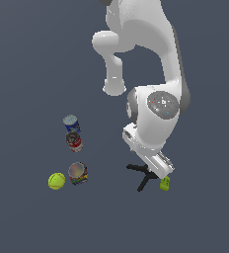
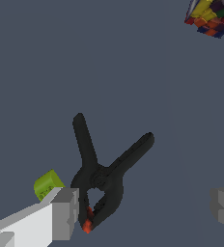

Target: Pick up a designated object from a clutter of objects.

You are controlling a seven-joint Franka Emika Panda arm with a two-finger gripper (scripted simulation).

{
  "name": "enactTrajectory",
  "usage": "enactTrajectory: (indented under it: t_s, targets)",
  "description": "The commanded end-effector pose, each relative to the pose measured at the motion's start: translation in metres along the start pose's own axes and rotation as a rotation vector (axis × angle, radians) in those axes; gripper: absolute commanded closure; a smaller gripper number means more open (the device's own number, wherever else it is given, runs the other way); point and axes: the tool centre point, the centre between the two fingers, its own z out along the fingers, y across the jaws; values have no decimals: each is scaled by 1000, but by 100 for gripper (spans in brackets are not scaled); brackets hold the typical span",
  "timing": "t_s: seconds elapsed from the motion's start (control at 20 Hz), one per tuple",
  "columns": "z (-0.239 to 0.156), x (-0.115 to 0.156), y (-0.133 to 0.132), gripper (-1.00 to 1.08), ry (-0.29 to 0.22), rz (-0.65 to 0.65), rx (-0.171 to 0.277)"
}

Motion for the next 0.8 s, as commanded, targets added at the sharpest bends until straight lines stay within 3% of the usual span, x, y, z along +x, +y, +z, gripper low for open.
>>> enactTrajectory:
  t_s: [0.0, 0.75]
  targets:
    - [12, -5, -8, -92, 2, 53, 1]
    - [63, -29, -34, -92, 6, 263, 5]
